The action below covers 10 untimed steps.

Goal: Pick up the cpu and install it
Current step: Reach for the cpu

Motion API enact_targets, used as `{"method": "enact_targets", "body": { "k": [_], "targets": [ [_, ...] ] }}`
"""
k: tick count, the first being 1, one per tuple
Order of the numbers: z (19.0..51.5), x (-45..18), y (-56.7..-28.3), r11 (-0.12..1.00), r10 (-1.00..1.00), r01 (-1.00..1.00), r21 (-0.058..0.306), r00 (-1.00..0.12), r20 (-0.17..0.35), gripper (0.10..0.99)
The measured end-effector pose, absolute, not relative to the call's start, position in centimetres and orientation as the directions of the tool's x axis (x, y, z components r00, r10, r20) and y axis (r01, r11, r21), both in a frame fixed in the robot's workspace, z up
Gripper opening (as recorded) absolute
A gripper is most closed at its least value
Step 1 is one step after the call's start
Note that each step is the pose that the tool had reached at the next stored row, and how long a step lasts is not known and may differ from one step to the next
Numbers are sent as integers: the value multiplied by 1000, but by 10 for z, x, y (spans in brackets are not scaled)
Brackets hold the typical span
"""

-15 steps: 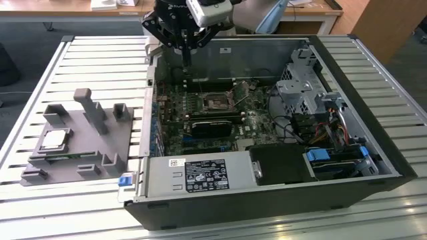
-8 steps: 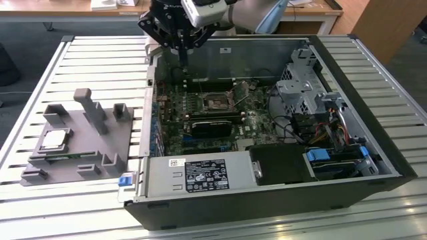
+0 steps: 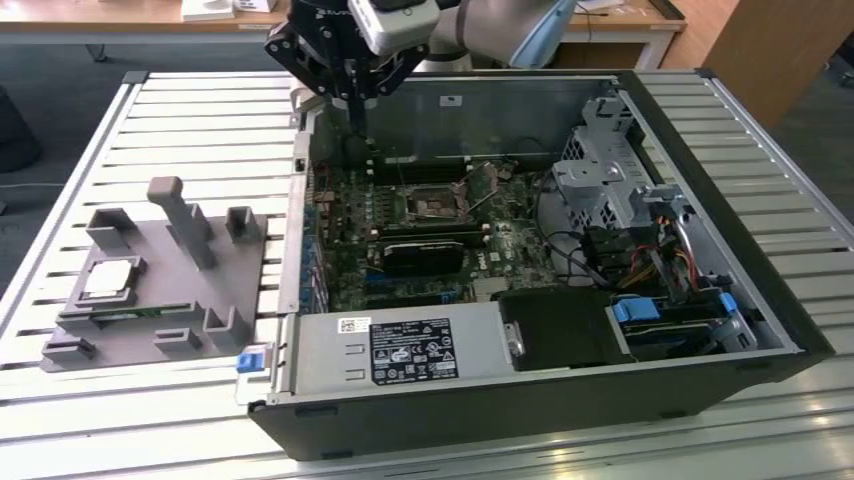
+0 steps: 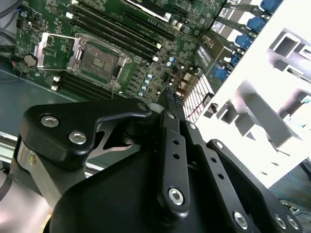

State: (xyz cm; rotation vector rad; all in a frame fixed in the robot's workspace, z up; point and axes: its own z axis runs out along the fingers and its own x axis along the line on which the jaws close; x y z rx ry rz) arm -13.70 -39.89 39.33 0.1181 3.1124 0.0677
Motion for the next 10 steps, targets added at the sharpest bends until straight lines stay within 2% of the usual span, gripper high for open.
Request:
{"method": "enact_targets", "body": {
  "k": [10],
  "targets": [
    [393, -145, -399, 996, 76, 75, 44, -997, -24, 106]
  ]
}}
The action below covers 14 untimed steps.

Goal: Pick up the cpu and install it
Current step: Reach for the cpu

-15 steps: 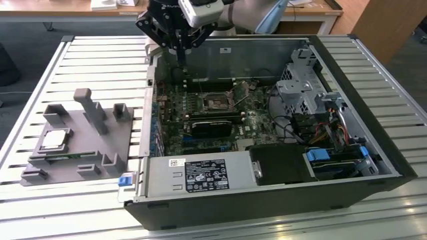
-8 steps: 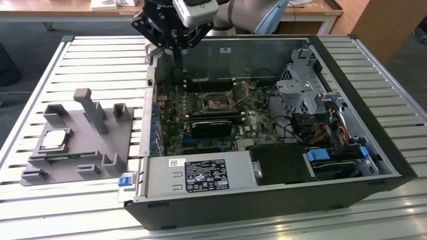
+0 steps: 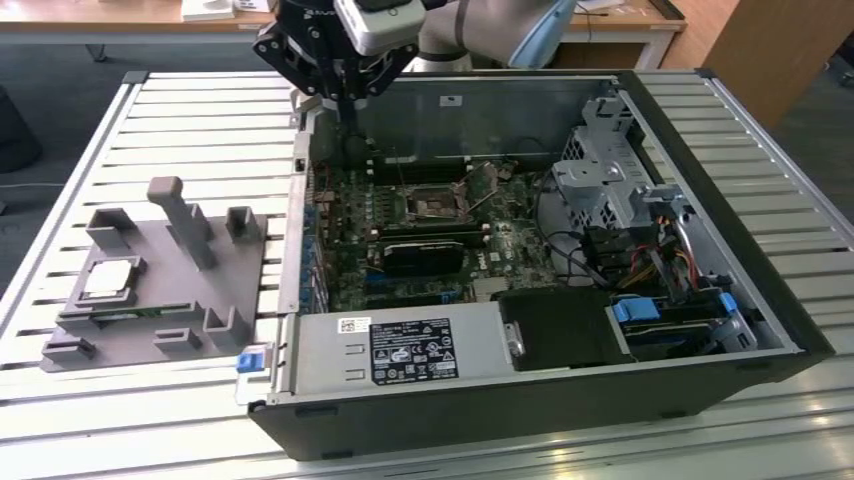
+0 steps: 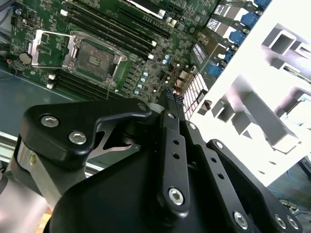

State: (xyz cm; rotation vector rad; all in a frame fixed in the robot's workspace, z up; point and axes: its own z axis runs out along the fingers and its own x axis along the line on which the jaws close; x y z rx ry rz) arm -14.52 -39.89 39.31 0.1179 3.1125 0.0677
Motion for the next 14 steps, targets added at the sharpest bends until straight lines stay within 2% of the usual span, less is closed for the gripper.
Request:
{"method": "enact_targets", "body": {
  "k": [14],
  "targets": [
    [393, -151, -399, 996, 76, 75, 44, -997, -24, 106]
  ]
}}
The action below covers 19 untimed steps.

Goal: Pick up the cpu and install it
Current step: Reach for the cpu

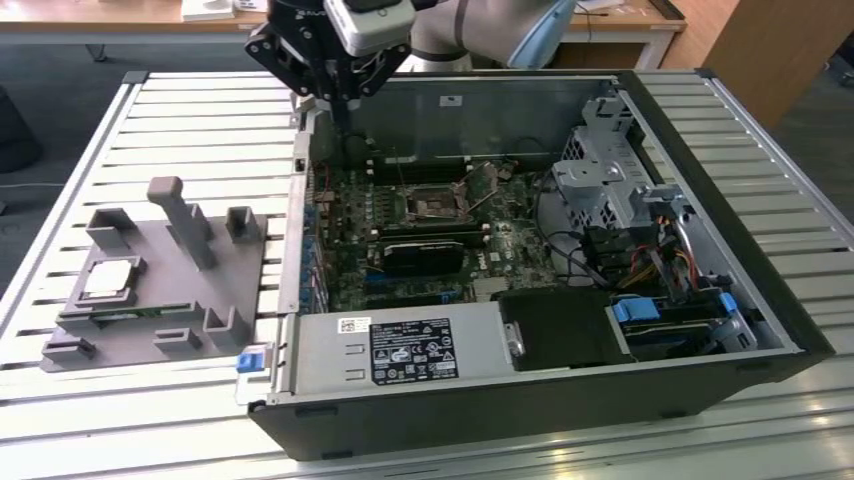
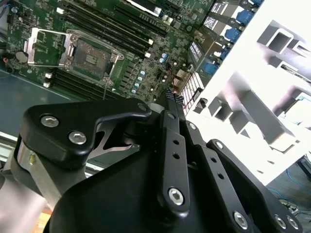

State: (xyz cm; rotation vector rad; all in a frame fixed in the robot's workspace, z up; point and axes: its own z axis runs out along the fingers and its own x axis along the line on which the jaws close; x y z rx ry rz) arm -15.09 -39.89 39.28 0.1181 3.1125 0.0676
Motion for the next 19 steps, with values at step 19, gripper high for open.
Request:
{"method": "enact_targets", "body": {
  "k": [19],
  "targets": [
    [392, -159, -399, 996, 76, 75, 44, -997, -24, 106]
  ]
}}
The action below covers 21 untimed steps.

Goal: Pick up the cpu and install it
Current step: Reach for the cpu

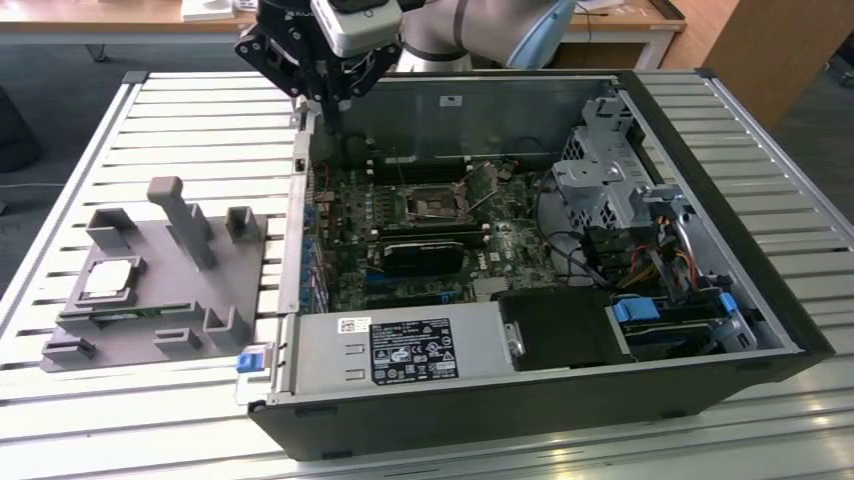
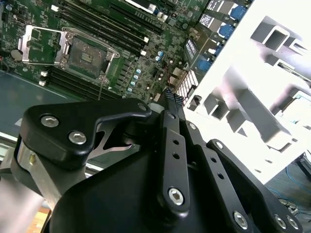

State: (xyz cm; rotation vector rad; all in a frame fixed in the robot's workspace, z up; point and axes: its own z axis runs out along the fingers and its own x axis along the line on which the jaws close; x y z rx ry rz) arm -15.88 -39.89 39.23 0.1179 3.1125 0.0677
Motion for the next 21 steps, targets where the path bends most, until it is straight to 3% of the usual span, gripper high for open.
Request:
{"method": "enact_targets", "body": {
  "k": [21],
  "targets": [
    [392, -168, -399, 996, 76, 75, 44, -997, -24, 106]
  ]
}}
